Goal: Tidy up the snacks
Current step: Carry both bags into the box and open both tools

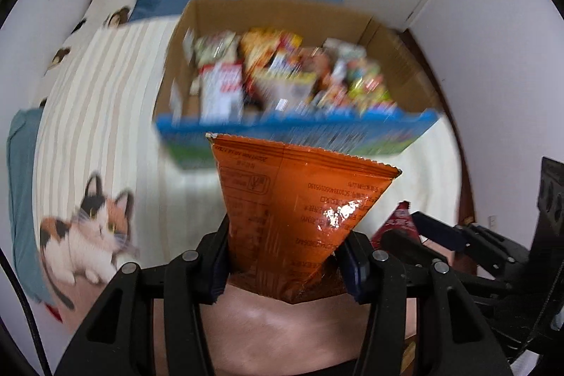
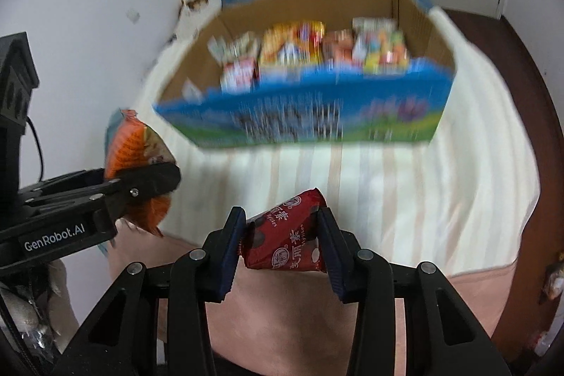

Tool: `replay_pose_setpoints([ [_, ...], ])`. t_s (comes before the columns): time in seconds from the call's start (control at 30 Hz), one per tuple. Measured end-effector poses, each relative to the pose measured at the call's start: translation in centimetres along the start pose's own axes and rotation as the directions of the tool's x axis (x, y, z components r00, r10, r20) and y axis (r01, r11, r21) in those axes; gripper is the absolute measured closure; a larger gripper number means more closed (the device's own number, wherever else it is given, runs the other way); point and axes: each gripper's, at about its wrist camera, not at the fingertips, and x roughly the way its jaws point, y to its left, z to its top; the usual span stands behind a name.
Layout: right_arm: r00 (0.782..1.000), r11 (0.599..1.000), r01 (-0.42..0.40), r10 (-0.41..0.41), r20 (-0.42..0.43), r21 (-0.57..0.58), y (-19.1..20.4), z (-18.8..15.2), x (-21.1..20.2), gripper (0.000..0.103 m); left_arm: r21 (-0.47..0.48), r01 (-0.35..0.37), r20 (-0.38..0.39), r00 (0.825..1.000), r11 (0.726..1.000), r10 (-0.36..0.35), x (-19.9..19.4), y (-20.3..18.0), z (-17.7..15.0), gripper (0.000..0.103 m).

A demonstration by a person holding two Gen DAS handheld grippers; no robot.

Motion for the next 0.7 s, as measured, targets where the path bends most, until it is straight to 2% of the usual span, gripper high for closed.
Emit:
replay_pose_setpoints([
  [0.17,0.996,1.000,-0.025,0.025,0.089,-0.004,0.5,4.7,-2.9,0.058,0.037,0.001,0.081,0.997,0.999,-0.004,-2.6,-1.6,5.2,0.054],
  [0.33,0.992,1.000,-0.018,0.020,0.127,-0.014,0.0,10.4,-2.9,0.058,0.042,-0.043,0.071,0.997,0.998,0.040,-1.3,-1.0,11.0,0.054],
  [0.43,0.994,1.000,-0.005,0.006,0.113,-0.014,-0.8,13.7,-1.4,0.058,0.032,-0.086,0.016,0.996,0.996,0.085,1.7,0.2,14.1,0.053],
  [0.53,0.997,1.000,0.010,-0.009,0.080,-0.008,-2.0,16.7,1.0,0.058,0.006,-0.118,-0.082,0.990,0.993,0.118,5.7,1.8,16.8,0.053],
  [0.7,0.999,0.999,0.031,-0.030,-0.033,0.024,-4.0,20.9,6.0,0.058,-0.048,-0.144,-0.221,0.967,0.989,0.130,11.1,4.2,18.4,0.053],
])
